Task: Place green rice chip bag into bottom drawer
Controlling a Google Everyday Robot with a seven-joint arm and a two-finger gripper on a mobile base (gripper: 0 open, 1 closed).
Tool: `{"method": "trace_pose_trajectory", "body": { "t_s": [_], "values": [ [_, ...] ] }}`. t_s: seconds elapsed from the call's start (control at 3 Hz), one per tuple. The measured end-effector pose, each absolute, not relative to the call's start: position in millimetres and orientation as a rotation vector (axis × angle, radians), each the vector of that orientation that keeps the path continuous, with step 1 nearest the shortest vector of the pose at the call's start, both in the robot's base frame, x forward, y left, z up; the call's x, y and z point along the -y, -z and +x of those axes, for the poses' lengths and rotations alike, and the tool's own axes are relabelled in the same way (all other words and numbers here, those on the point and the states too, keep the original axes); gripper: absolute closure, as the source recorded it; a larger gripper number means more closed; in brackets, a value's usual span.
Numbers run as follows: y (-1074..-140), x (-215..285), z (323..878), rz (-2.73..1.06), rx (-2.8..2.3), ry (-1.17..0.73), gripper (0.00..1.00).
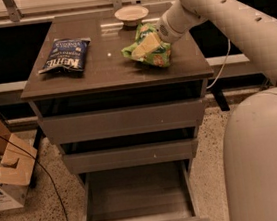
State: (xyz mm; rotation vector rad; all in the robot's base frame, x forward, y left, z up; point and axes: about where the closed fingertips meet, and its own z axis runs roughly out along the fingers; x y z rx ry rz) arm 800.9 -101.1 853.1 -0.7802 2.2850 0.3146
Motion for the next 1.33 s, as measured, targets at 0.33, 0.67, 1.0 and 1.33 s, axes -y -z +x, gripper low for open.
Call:
{"method": "trace_pose_trajectory", "body": {
  "t_s": [0.33,0.67,1.0,1.33],
  "values": [
    [-860,109,800,-0.798,-2.263,-0.270,0.00],
    [-854,115,802,-0.797,-2.273,-0.258,0.19],
    [-846,117,804,-0.797,-2.288,-0.256,0.42],
    [-843,117,803,-0.802,-2.290,-0.258,0.65]
  ]
}}
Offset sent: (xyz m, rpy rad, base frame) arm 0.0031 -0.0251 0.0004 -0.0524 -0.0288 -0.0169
